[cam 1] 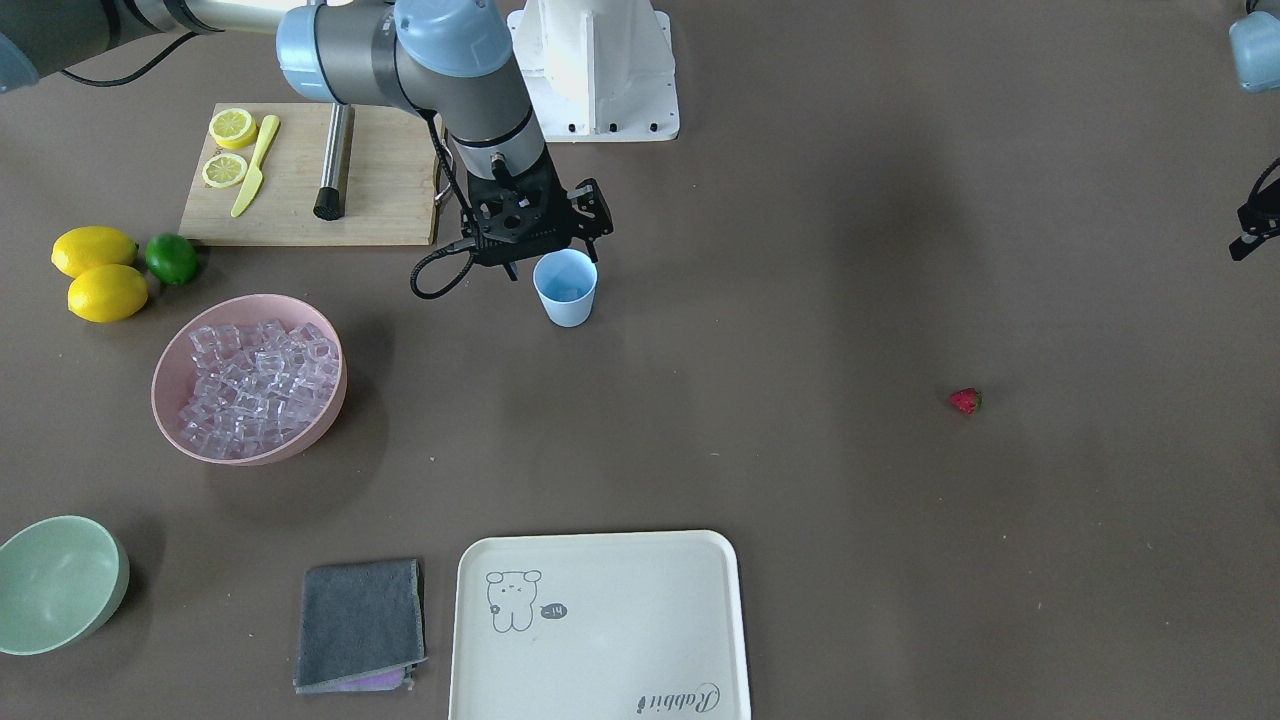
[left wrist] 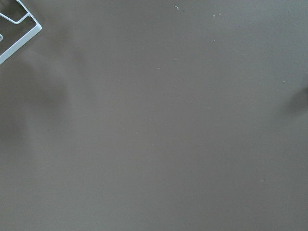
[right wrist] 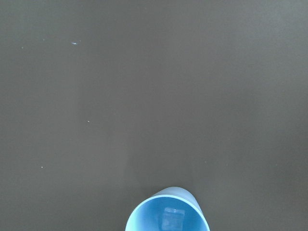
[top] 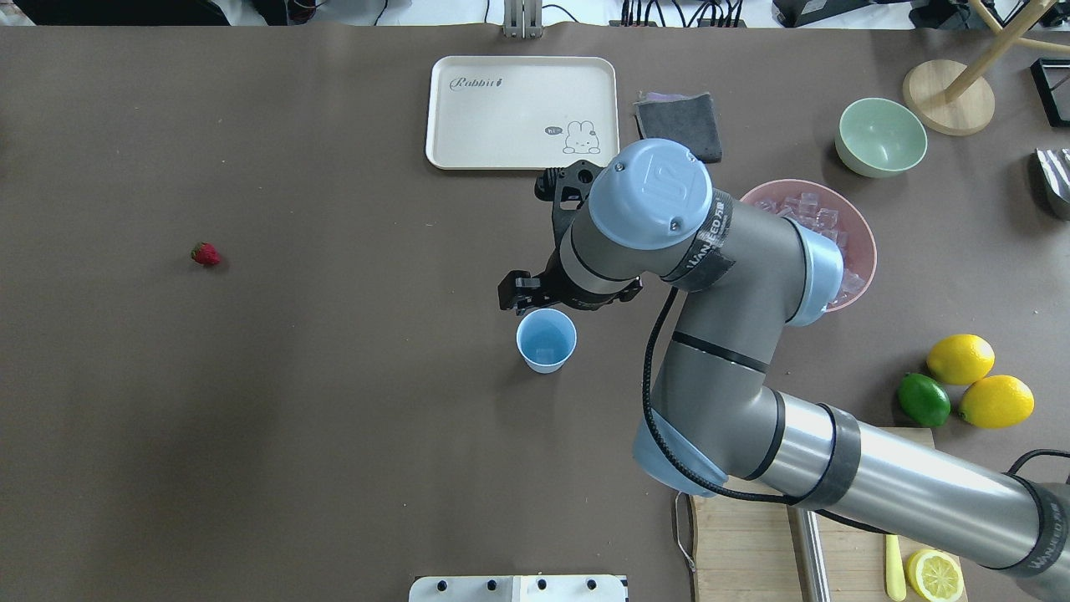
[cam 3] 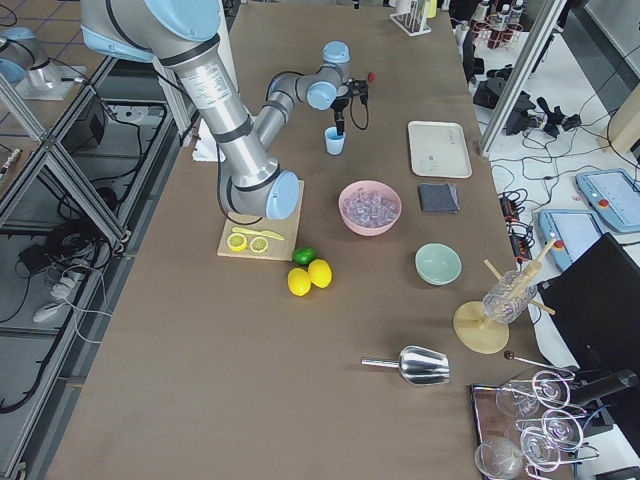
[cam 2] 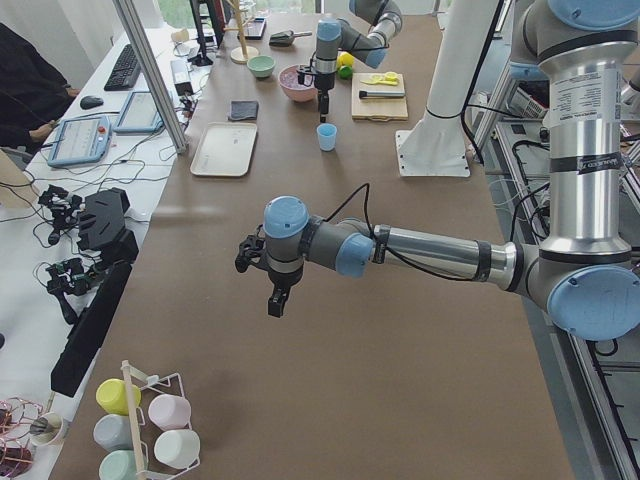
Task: Put ice and strawberries in cup
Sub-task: 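Carry the ice cube with the right gripper and drop it into the blue cup, then return the right gripper to the pink bowl and grasp another ice cube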
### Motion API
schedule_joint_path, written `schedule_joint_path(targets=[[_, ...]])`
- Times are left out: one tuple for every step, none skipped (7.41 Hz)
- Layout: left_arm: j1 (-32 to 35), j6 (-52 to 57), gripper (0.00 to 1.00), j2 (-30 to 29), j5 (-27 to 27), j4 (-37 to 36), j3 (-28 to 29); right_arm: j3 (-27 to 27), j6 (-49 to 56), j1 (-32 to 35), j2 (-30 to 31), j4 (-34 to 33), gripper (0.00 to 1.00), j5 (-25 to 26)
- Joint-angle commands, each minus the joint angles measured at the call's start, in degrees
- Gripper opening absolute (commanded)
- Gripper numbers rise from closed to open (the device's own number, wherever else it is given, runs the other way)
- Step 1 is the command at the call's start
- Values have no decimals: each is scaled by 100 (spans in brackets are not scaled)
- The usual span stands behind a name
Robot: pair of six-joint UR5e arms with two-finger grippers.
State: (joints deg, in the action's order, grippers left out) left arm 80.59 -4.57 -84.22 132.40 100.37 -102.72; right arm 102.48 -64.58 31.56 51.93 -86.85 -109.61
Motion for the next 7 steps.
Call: schedule_joint_path(targets=[[0, -148, 97, 10, 5, 0, -37, 683, 15, 471, 604, -7, 97, 80], [0, -384, 97, 11, 5, 44, -64, 903, 259, 743, 939, -7, 86, -77], [0, -395, 97, 11, 5, 88, -55, 862, 1184, 1103, 1020, -42, 84, -365], [-9, -404, 97, 2, -3, 88, -46, 844, 2150, 1289, 1195, -181, 84, -420], [-9, -404, 97, 2, -3, 88, -46, 844, 3117, 1448, 1188, -557, 82, -430], [-9, -404, 97, -7, -3, 88, -46, 835, 4119, 1562, 1214, -743, 77, -412], [-9, -413, 97, -7, -3, 88, -46, 826, 4912, 1685, 1450, -763, 72, -438]])
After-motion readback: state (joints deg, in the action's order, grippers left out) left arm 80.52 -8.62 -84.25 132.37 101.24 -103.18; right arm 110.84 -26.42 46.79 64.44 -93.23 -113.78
